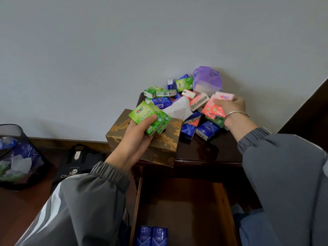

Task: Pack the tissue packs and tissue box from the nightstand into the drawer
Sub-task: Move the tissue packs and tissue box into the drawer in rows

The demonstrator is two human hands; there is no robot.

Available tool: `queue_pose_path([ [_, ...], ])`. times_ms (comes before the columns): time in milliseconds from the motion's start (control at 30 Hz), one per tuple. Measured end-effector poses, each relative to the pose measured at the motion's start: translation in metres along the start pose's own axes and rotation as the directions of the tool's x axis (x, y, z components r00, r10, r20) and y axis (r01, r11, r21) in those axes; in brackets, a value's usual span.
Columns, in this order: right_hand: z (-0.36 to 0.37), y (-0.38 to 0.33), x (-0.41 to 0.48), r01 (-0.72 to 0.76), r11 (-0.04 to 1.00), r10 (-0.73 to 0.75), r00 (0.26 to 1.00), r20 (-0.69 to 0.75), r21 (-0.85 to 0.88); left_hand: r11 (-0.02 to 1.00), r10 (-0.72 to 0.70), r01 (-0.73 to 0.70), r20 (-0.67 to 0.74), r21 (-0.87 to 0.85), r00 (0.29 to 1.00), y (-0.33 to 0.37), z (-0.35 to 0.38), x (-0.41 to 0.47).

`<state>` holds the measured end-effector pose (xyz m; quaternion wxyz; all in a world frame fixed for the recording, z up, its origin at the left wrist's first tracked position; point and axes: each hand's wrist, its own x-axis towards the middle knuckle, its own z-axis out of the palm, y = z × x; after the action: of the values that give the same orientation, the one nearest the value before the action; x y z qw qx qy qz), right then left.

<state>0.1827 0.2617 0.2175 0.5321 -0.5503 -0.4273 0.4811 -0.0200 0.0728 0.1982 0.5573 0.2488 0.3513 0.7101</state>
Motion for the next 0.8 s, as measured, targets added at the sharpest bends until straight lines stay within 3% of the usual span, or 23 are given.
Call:
queue_pose_path([
  [100, -0.021, -0.022, -0.034, 0.085, 0.957, -0.087, 0.996, -0.004, 0.278, 0.993, 0.116, -0.116, -0.083, 0.005, 0.99, 0.0, 0.004, -0.009],
  [200, -0.057, -0.033, -0.069, 0.018, 0.892, -0.12, 0.973, 0.198, 0.452, 0.989, 0.148, -0.143, -0.104, 0.045, 0.984, 0.004, 0.009, -0.036],
  [333, -0.123, -0.007, -0.123, -0.307, 0.87, 0.027, 0.81, 0.586, 0.385, 0.987, -0.088, 0.065, 0.159, 0.144, 0.983, -0.001, -0.004, -0.098],
  [433, -0.159, 0.038, -0.155, -0.497, 0.848, 0.256, 0.687, 0.68, 0.183, 0.9, -0.388, 0.321, 0.205, 0.294, 0.899, -0.021, -0.02, -0.142],
  [500, -0.168, 0.073, -0.171, -0.591, 0.806, 0.412, 0.6, 0.686, 0.032, 0.831, -0.509, 0.461, 0.09, 0.311, 0.856, -0.046, -0.033, -0.159],
  [600, -0.163, 0.129, -0.184, -0.67, 0.736, 0.564, 0.524, 0.638, -0.101, 0.766, -0.568, 0.584, -0.145, 0.267, 0.811, -0.093, -0.056, -0.165],
  [700, -0.147, 0.178, -0.189, -0.647, 0.729, 0.64, 0.53, 0.557, -0.222, 0.749, -0.528, 0.629, -0.385, 0.209, 0.757, -0.134, -0.085, -0.16],
  [800, -0.129, 0.216, -0.189, -0.594, 0.735, 0.672, 0.572, 0.471, -0.328, 0.759, -0.465, 0.619, -0.495, 0.204, 0.734, -0.161, -0.108, -0.153],
])
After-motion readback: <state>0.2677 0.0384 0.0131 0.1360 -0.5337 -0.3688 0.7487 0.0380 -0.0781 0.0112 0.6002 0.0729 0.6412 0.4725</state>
